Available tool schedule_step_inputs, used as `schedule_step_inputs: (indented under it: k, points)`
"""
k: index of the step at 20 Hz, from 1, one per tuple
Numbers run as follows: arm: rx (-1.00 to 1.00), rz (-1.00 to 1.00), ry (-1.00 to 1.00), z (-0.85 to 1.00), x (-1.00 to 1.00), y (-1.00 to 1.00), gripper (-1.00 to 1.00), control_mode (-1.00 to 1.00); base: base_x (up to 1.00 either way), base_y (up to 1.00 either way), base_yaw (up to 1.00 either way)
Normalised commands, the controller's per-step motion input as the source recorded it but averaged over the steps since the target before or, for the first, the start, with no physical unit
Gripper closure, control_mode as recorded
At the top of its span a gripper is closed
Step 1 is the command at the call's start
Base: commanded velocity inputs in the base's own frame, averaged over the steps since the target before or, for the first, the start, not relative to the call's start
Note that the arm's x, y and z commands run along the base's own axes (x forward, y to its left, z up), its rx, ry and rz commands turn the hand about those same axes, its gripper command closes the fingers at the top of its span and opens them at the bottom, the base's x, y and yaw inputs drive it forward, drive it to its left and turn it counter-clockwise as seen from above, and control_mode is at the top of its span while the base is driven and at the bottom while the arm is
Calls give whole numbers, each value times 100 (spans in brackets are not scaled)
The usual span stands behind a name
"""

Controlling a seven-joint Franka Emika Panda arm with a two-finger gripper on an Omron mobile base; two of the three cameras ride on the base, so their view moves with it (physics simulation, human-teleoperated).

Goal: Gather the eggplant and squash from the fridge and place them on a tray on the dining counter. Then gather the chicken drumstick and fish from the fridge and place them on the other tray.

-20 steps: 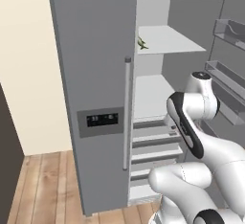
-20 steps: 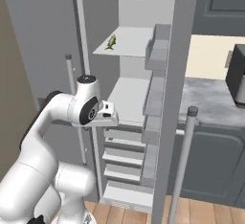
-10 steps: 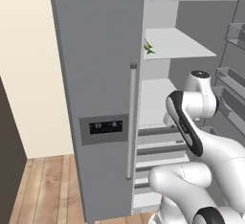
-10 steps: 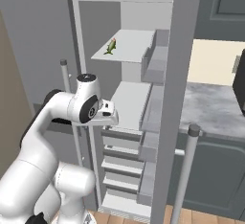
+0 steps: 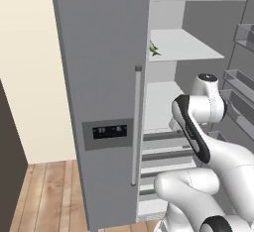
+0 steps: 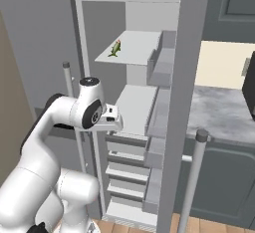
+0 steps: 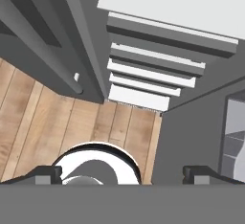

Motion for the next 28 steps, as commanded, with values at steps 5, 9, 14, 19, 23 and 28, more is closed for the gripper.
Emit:
schedule_step_inputs:
  k: [5,9,14,19,23,28]
  points:
    - [0,1,0,0,0,0,-100,-100,0,-1,3]
    - [0,0,-10,29,-1,-6,-100,-100,0,0,0]
    - [0,0,-14,39,2,-7,-100,-100,0,0,0]
    - [0,0,-30,38,7,-1,-100,-100,0,0,0]
    - [0,-2,-26,45,26,0,-100,-100,0,0,0]
    - [0,-5,-8,76,47,2,-100,-100,0,0,0]
